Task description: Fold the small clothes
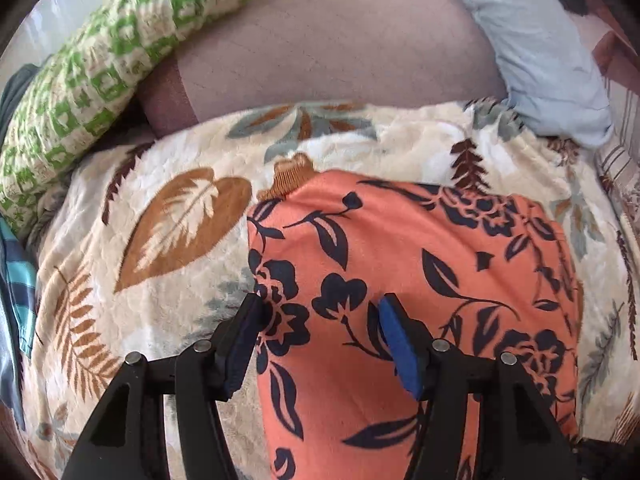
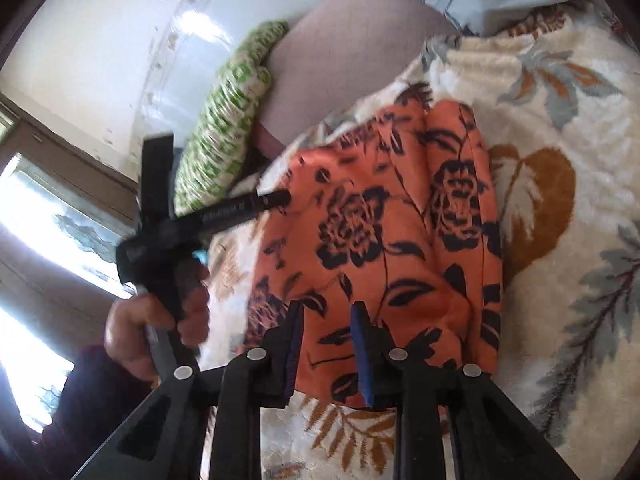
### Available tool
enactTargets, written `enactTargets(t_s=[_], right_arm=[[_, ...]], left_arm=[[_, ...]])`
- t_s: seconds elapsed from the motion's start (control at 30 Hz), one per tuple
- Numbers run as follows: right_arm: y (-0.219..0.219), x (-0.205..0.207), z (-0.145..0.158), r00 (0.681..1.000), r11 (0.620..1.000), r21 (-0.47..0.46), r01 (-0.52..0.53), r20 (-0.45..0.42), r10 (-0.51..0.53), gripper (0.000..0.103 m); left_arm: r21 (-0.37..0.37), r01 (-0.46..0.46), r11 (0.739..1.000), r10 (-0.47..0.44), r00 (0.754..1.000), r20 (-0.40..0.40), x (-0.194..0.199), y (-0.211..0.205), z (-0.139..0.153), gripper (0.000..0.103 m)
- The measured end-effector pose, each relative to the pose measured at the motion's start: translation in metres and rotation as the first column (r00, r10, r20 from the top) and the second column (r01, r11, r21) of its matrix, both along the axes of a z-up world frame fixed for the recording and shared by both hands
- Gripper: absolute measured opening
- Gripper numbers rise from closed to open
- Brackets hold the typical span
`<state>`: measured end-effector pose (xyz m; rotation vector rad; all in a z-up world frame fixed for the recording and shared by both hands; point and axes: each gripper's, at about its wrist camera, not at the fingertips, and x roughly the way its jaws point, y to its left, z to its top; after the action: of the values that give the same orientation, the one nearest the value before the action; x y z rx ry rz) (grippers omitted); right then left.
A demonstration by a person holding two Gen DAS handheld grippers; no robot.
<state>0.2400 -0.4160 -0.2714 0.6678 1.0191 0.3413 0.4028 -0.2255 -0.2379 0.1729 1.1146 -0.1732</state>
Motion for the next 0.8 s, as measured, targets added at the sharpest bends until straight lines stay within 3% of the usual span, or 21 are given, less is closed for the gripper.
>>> enactTargets(t_s=[0.03, 0.07, 0.1, 0.2, 0.3, 0.37, 0.53, 0.63, 0.8], right_arm=[[-0.003, 0.004, -0.016, 0.998, 1.000, 0.006, 0.012, -0.060, -0.011, 0.021], [-0.008, 0.006, -0.028, 0.995, 0.999, 0.040, 0.031, -0.101, -0.026, 0.007], [-0.016, 0.006, -0.033, 0.994, 0.996, 0.078, 0.035, -0.109, -0.027, 0.003], [-0.028, 0.001, -0.027, 0.997, 0.991, 0.131, 0.041, -0.073, -0.032, 0.003], [-0.047, -0.010, -0.018, 0.996, 0.979, 0.184, 0.085, 0.013, -0.089, 0.004], [-0.066, -0.017, -0.012, 0.985, 0.956, 0.255, 0.144, 0.061, -0.164, 0.009], [-0.100, -0.031, 0.006, 0.943, 0.927, 0.270, 0.261, 0.135, -0.305, 0.009], [-0.115, -0.033, 0.009, 0.933, 0.920, 0.260, 0.294, 0.131, -0.336, 0.009], [-0.119, -0.027, 0.013, 0.936, 0.933, 0.205, 0.295, 0.134, -0.326, 0.010]], left_arm=[[0.016, -0.007, 1.000, 0.007, 1.000, -0.004, 0.004, -0.001, -0.008, 0.070], [0.031, -0.013, 0.999, 0.013, 1.000, 0.001, 0.006, -0.001, -0.012, 0.079], [0.020, -0.029, 0.999, 0.029, 1.000, -0.006, 0.008, 0.002, -0.012, 0.080], [-0.022, -0.053, 0.998, 0.053, 0.998, -0.017, 0.007, 0.006, 0.005, 0.078], [-0.027, 0.021, 0.999, -0.019, 0.997, 0.072, -0.002, -0.013, 0.036, 0.078], [-0.068, 0.072, 0.995, -0.067, 0.995, 0.075, -0.003, -0.035, 0.047, 0.078], [-0.008, 0.174, 0.985, -0.174, 0.985, 0.009, 0.008, -0.114, 0.026, 0.078], [0.052, 0.143, 0.988, -0.141, 0.990, -0.024, 0.016, -0.139, -0.001, 0.079], [-0.040, 0.105, 0.994, -0.106, 0.994, -0.026, 0.015, -0.119, 0.016, 0.081]])
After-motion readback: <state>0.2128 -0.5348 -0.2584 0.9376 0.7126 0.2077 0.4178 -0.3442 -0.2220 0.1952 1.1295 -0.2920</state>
